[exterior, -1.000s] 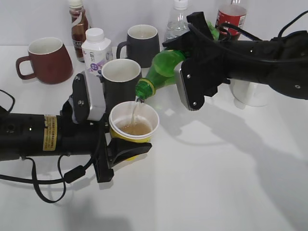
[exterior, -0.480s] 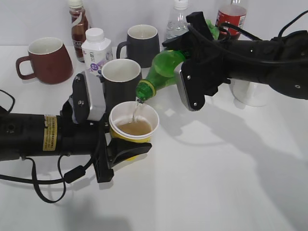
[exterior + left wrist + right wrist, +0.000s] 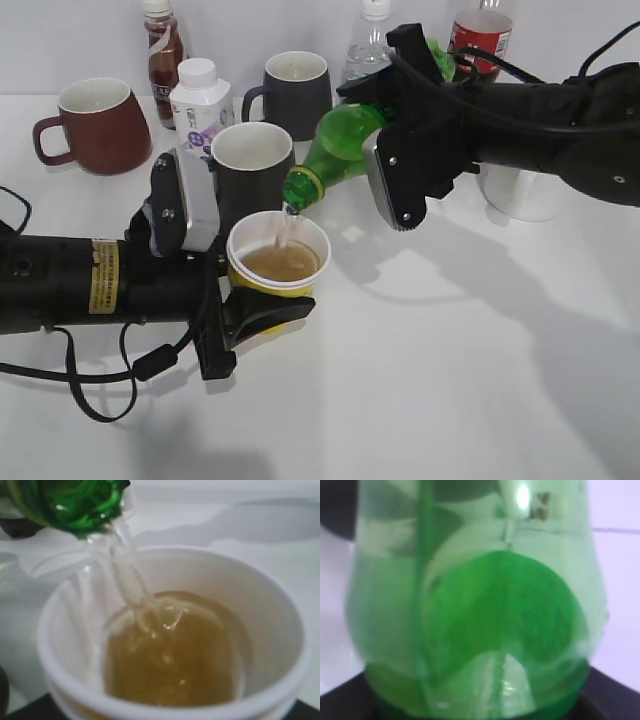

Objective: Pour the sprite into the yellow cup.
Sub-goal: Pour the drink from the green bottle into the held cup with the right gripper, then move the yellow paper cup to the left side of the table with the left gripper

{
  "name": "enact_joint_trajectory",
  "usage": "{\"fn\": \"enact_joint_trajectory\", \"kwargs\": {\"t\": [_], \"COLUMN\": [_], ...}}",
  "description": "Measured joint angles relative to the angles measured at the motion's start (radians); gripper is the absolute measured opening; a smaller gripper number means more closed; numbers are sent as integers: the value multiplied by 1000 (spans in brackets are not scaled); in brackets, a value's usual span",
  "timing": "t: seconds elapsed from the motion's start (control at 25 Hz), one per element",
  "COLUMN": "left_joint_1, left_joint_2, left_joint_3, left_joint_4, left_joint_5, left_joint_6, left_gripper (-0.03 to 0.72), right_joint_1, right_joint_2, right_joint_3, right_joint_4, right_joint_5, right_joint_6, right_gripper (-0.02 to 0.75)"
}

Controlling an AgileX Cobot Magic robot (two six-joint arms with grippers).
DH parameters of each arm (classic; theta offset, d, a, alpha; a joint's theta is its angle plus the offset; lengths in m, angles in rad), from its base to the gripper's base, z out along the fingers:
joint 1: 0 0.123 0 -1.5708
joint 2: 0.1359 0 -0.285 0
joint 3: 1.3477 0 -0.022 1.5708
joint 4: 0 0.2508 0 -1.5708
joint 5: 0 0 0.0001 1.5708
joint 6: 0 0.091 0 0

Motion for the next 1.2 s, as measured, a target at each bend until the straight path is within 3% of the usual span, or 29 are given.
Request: {"fn": "enact_joint_trajectory", "kwargs": {"t": [0.2,0.44,0.96,1.2], "left_joint_1": [0,0,13,62], "left_joint_2": [0,-2,-77,-163], "left_joint_3": [0,0,10,68], "left_joint_4": [0,-39,-157,-257], "left_joint_5": [2,4,6,4], "left_joint_6": [0,0,0,0], "left_gripper": [412,412,411,411], "right_joint_1": [0,0,0,0], "right_joint_2": [-1,-1,-1,0], "right_joint_3": [0,0,0,0], "right_joint_4": [32,43,47,131], "right_joint_5": [-3,-7,-44,-57], "right_joint_6": [26,188,862,1039], "right_gripper": [428,428,428,428]}}
